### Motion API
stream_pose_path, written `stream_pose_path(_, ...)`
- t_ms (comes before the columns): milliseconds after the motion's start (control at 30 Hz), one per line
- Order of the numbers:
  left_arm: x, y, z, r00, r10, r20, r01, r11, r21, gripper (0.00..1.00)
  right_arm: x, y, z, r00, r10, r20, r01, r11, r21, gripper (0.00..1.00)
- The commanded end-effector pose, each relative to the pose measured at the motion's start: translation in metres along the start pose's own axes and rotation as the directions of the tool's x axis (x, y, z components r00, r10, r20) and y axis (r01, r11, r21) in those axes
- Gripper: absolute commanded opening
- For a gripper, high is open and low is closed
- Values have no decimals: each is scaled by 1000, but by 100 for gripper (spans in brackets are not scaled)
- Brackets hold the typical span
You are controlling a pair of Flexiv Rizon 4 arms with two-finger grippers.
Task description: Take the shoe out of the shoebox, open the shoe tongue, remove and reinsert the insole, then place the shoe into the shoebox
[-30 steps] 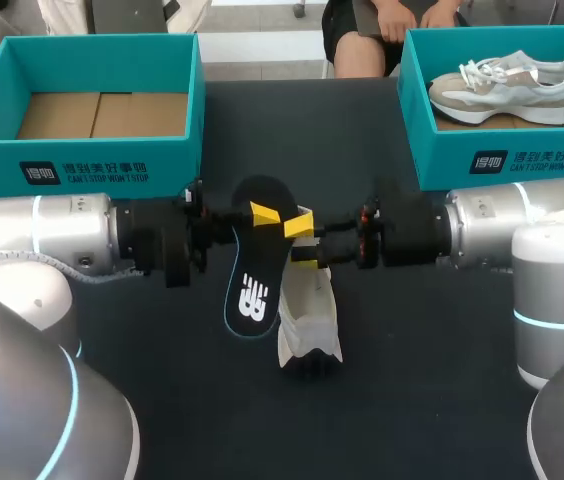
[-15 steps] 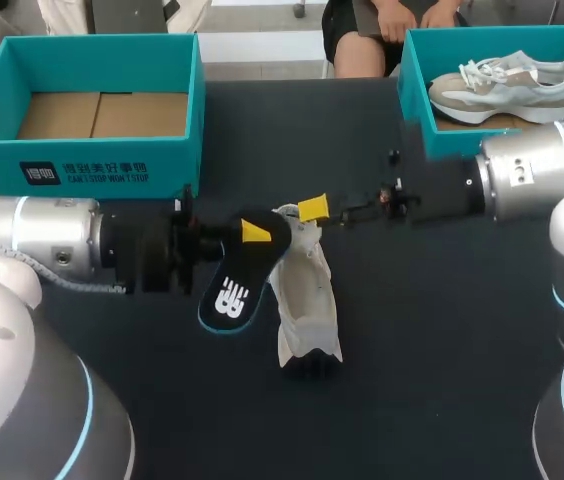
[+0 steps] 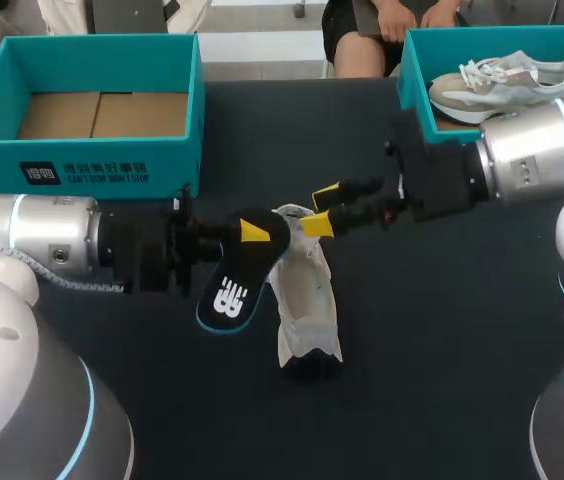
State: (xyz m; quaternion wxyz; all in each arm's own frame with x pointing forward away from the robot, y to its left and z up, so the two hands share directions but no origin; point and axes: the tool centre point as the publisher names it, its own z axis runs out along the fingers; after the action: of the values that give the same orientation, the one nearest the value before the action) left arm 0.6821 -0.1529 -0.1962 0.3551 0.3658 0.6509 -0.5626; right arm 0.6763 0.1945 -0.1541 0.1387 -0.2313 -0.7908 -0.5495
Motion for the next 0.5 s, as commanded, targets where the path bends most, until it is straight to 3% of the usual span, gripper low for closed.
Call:
stream_pose_path(33,0,-1,-1,1000,0,0,0,1000,-2,0,0,-1,1,1000,2,3,-2,1000,2,100)
stream_pose_path(100,0,-1,-1,1000,0,0,0,1000,-2,0,-7,-7,2,997,-60,40,63,996,-60,100)
stream_pose_path(200,0,-1,-1,1000,0,0,0,1000,-2,0,-20,-15,-8,951,-295,96,291,955,52,100)
stream_pose_path(267,0,-1,-1,1000,0,0,0,1000,-2,0,-25,-22,-14,885,-452,113,439,889,129,100)
stream_pose_path(467,0,-1,-1,1000,0,0,0,1000,-2,0,-36,-49,-14,774,-634,5,603,738,303,100)
stream_pose_path(500,0,-1,-1,1000,0,0,0,1000,-2,0,-37,-52,-13,754,-657,2,627,721,295,100)
